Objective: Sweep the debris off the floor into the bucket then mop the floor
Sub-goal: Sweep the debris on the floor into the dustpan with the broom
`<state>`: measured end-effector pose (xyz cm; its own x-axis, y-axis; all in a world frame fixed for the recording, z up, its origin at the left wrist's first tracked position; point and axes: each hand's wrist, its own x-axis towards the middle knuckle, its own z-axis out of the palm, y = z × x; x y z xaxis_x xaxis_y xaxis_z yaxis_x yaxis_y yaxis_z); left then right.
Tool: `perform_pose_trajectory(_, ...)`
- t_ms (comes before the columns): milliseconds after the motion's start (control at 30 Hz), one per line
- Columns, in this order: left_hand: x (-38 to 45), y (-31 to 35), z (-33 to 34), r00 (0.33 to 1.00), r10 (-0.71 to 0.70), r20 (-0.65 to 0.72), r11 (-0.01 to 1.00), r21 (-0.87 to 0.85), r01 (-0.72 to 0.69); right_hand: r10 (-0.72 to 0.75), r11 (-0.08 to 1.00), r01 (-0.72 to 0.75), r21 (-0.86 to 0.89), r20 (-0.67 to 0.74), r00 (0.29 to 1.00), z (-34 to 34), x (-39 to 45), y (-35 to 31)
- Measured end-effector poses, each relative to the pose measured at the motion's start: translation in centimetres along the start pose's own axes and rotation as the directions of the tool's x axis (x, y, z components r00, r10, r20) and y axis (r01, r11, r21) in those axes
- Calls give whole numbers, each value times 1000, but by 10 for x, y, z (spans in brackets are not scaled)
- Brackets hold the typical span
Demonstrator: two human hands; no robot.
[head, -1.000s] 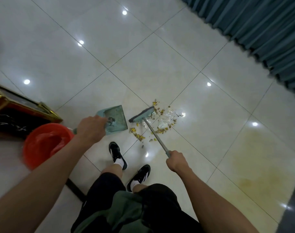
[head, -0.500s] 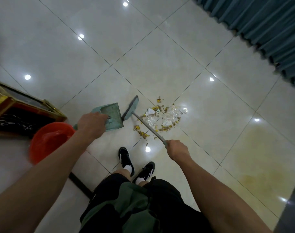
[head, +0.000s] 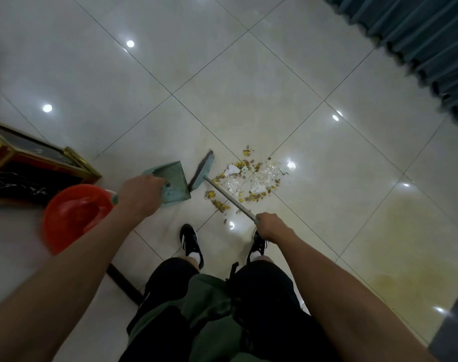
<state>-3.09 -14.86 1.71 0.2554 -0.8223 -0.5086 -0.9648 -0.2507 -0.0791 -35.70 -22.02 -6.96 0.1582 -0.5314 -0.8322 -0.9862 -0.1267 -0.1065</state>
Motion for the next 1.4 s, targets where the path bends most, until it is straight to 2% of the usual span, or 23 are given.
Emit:
perform_pose_trajectory(133, -5, 41, 1, 997, -76, 19, 996, -52, 77, -62, 992, 61, -108, -8, 998, -15, 17, 47)
perform_pose_trajectory(267, -11, 94, 1, 989, -133, 61, 991, 0, 134, -108, 975, 106, -193, 5, 994, -37, 28, 109)
perform_pose_trajectory(500, -36, 160, 8, 967, -250, 47, 957, -140, 254, -80, 941, 63, -333, -35, 996, -67, 27, 194)
perform_pose_trajectory(600, -53, 176, 13, 958, -285, 27, 937, -204, 285, -103, 929, 72, -363, -68, 992, -72, 24, 205)
perform_pose_trajectory(733, -78, 192, 24, 944, -327, 36, 909, -261, 325, -153, 913, 126, -388, -38, 988, -78, 18, 212)
perform_pose_trajectory(933, -123, 205, 53, 914, -401, 60, 877, -264, 402, -241, 865, 185, -466, -63, 969, -72, 1, 223)
perform_pose_trajectory(1167, -183, 229, 89, 899, -438, -13, 859, -299, 415, -310, 798, 241, -553, -33, 950, -43, -27, 220)
perform_pose_trajectory(1400, -211, 253, 95, 874, -470, 121, 824, -295, 484, -391, 702, 324, -634, 37, 920, -32, -27, 218)
